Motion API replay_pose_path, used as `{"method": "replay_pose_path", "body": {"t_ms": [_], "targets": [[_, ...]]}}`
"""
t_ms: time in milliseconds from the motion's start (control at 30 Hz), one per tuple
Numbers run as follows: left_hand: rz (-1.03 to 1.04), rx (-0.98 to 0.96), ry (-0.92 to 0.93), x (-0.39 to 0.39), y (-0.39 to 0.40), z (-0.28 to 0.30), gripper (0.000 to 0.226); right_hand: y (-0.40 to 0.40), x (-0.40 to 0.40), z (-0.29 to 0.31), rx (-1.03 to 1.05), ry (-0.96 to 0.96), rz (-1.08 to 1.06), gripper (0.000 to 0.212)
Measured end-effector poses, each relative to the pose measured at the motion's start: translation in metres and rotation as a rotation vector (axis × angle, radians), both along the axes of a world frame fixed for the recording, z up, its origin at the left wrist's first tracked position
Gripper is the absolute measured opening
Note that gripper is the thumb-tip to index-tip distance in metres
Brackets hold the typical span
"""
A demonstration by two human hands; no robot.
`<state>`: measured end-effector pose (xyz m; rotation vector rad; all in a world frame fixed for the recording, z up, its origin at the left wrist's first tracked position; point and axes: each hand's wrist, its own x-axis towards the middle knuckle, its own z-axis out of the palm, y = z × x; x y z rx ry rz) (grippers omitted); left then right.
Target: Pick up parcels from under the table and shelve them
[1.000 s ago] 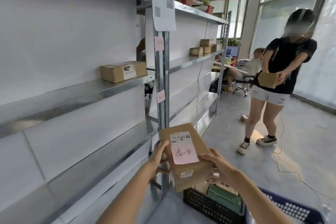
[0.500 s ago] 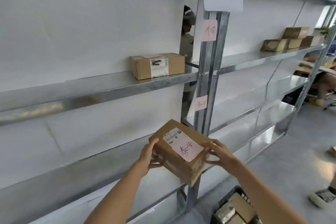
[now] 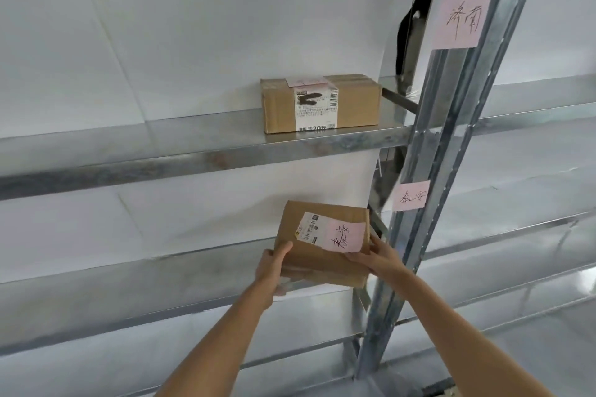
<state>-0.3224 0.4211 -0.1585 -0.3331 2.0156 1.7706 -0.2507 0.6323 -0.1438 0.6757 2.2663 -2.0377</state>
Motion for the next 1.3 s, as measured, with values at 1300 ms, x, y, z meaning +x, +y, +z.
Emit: {"method": "replay_pose_path", "body": {"t_ms": [1300], "targets": [[-0.255, -0.538, 0.385, -0.020, 0.033, -0.027, 0.074, 0.029, -0.049, -0.064, 0.604, -0.164, 0.053, 0.077]]}}
